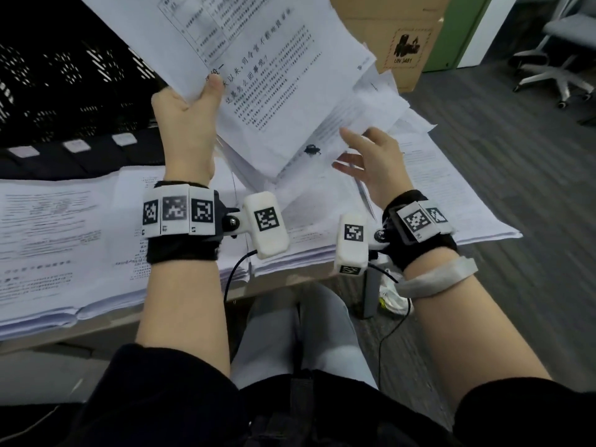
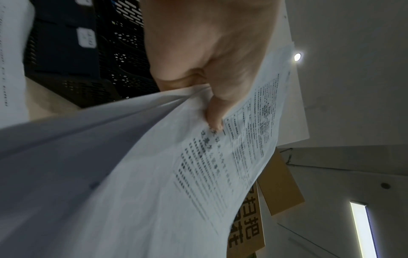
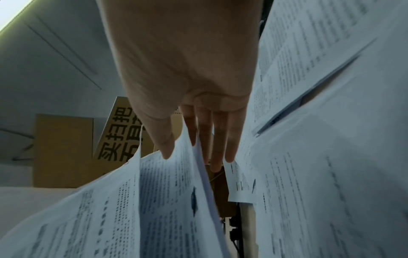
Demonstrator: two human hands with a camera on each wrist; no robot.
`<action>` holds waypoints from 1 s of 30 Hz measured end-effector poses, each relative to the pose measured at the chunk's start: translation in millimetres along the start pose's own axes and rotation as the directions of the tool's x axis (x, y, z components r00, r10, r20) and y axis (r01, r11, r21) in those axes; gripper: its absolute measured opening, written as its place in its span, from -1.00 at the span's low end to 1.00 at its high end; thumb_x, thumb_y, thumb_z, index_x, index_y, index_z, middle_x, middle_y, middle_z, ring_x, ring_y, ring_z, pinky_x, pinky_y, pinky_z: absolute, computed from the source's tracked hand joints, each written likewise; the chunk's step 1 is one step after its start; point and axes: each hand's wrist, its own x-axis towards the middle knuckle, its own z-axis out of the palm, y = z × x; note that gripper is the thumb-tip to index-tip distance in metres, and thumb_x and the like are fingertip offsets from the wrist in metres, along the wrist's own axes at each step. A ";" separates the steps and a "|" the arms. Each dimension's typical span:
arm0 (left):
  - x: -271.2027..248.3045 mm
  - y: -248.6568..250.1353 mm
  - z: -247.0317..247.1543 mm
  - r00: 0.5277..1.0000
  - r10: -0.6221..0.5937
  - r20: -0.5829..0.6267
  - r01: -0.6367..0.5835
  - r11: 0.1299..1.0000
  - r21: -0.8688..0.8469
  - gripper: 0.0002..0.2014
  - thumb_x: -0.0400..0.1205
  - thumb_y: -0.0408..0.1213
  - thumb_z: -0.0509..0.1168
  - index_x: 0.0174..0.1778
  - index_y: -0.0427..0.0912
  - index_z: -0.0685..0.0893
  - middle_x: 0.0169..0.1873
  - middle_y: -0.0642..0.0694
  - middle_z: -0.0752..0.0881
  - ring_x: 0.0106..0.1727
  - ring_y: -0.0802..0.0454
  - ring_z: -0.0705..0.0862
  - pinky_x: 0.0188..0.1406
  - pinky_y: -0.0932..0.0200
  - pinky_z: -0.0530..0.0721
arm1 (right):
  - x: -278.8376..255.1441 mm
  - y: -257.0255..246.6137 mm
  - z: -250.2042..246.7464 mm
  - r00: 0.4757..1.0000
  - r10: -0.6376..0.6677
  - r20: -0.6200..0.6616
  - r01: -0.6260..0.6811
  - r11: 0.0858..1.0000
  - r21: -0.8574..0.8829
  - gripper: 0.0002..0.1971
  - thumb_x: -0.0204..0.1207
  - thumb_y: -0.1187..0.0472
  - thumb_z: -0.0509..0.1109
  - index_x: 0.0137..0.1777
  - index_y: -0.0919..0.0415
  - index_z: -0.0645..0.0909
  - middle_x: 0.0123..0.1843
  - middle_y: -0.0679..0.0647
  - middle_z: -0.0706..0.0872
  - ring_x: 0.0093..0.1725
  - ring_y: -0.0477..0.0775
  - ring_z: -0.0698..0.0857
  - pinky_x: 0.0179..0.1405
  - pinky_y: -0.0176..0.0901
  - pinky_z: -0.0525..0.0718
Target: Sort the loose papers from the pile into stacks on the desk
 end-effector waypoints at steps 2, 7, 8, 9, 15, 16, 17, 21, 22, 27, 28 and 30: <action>-11.0 2.6 -5.0 0.999 -0.002 0.037 0.002 1.000 -0.008 -0.84 0.56 -0.44 0.39 -0.17 -0.06 0.73 -0.24 0.15 0.82 0.04 0.05 0.76 0.15 0.11 0.72 | -8.7 6.1 -3.7 0.999 -0.024 -0.047 0.028 0.997 0.077 -0.78 0.40 0.19 0.54 -0.10 0.23 0.55 -0.18 0.14 0.68 -0.23 0.10 0.73 -0.11 -0.04 0.73; -36.6 5.1 -13.4 0.999 -0.011 0.038 0.011 1.000 0.001 -0.87 0.54 -0.49 0.41 -0.05 -0.22 0.70 -0.27 0.19 0.80 -0.10 0.27 0.77 -0.03 0.33 0.69 | -28.5 15.4 -12.6 0.999 0.012 -0.053 0.005 0.948 0.319 -0.45 0.41 -0.27 0.37 0.22 0.13 0.66 0.21 0.09 0.75 0.27 0.11 0.69 0.36 0.05 0.58; -41.4 5.2 -14.2 1.000 -0.009 0.017 0.009 1.000 -0.007 -0.84 0.52 -0.50 0.42 -0.02 -0.25 0.69 -0.29 0.20 0.80 -0.12 0.28 0.78 -0.05 0.34 0.69 | -31.4 15.9 -14.3 0.998 0.013 -0.057 0.006 0.947 0.321 -0.42 0.38 -0.33 0.36 0.23 0.08 0.67 0.23 0.08 0.75 0.30 0.12 0.68 0.39 0.09 0.57; -46.0 6.2 -14.4 1.000 -0.001 -0.004 0.001 1.000 -0.016 -0.80 0.50 -0.52 0.43 0.00 -0.26 0.68 -0.31 0.22 0.80 -0.13 0.28 0.78 -0.05 0.34 0.70 | -36.0 14.5 -14.7 0.997 0.016 -0.076 0.008 0.955 0.296 -0.37 0.31 -0.38 0.39 0.23 0.04 0.68 0.25 0.09 0.75 0.31 0.14 0.67 0.37 0.11 0.59; -72.0 10.5 -12.3 1.000 0.014 -0.019 -0.015 0.998 -0.067 -0.71 0.38 -0.57 0.51 -0.30 0.00 0.84 -0.34 0.17 0.83 -0.14 0.17 0.80 -0.04 0.15 0.76 | -56.8 16.1 -15.5 0.988 -0.126 -0.086 0.136 0.982 0.133 -0.70 0.37 0.28 0.56 0.10 0.23 0.67 0.07 0.17 0.77 0.08 0.18 0.75 -0.07 -0.02 0.73; -73.8 9.7 -13.0 0.999 0.007 -0.035 -0.010 0.997 -0.073 -0.76 0.36 -0.55 0.54 -0.21 -0.11 0.81 -0.32 0.12 0.83 -0.12 0.12 0.81 -0.02 0.10 0.76 | -59.7 16.8 -15.0 0.986 -0.142 -0.087 0.152 0.981 0.121 -0.81 0.43 0.34 0.50 0.02 0.21 0.66 -0.04 0.12 0.77 -0.04 0.13 0.74 -0.20 -0.08 0.71; -74.8 8.2 -14.3 0.998 -0.006 -0.060 0.001 0.996 -0.087 -0.74 0.35 -0.52 0.56 -0.11 -0.19 0.76 -0.27 0.07 0.84 -0.09 0.08 0.81 0.01 0.08 0.77 | -61.9 17.4 -14.3 0.983 -0.159 -0.091 0.168 0.980 0.104 -0.86 0.45 0.35 0.47 -0.01 0.21 0.65 -0.11 0.09 0.75 -0.10 0.09 0.72 -0.29 -0.14 0.67; -79.9 5.6 -19.1 0.987 -0.006 -0.159 -0.006 0.997 -0.074 -0.54 0.45 -0.44 0.50 0.19 -0.29 0.45 0.05 -0.09 0.69 0.04 0.12 0.74 0.09 0.24 0.71 | -65.3 23.1 -8.2 0.971 -0.194 -0.141 0.216 0.963 0.163 -0.92 0.55 0.40 0.37 -0.01 0.27 0.66 -0.15 0.07 0.75 -0.10 0.07 0.70 -0.29 -0.20 0.67; -81.1 3.1 -20.7 0.984 -0.008 -0.178 -0.002 0.998 -0.055 -0.50 0.49 -0.46 0.45 0.23 -0.24 0.33 0.09 -0.09 0.63 0.04 0.15 0.71 0.09 0.30 0.69 | -66.6 23.2 -5.0 0.967 -0.197 -0.162 0.228 0.953 0.200 -0.90 0.55 0.42 0.37 -0.04 0.26 0.67 -0.18 0.03 0.77 -0.11 0.05 0.72 -0.23 -0.18 0.70; -85.4 -10.8 -38.8 0.995 -0.004 -0.099 0.012 0.997 0.074 -0.44 0.51 -0.51 0.34 0.26 -0.08 0.16 0.28 -0.36 0.53 0.15 -0.06 0.68 0.13 0.16 0.73 | -72.8 18.8 13.3 0.954 -0.212 -0.213 0.263 0.931 0.252 -0.88 0.54 0.42 0.39 -0.10 0.21 0.69 -0.16 0.03 0.78 -0.10 0.02 0.74 0.10 0.05 0.72; -85.9 -11.7 -42.9 0.998 -0.024 -0.067 0.031 0.994 0.108 -0.45 0.49 -0.46 0.37 0.27 -0.05 0.23 0.29 -0.33 0.56 0.21 -0.10 0.67 0.15 0.09 0.73 | -73.9 17.8 17.1 0.951 -0.216 -0.220 0.269 0.929 0.254 -0.88 0.54 0.41 0.40 -0.12 0.19 0.70 -0.17 0.03 0.78 -0.10 0.03 0.73 0.13 0.10 0.71; -86.8 -13.4 -48.9 0.997 -0.065 -0.039 0.070 0.985 0.155 -0.44 0.48 -0.38 0.43 0.34 -0.07 0.34 0.33 -0.24 0.58 0.30 -0.08 0.63 0.23 0.02 0.70 | -75.9 16.5 24.5 0.947 -0.227 -0.227 0.284 0.922 0.264 -0.87 0.53 0.40 0.41 -0.16 0.18 0.71 -0.20 0.01 0.79 -0.09 0.05 0.72 0.17 0.17 0.69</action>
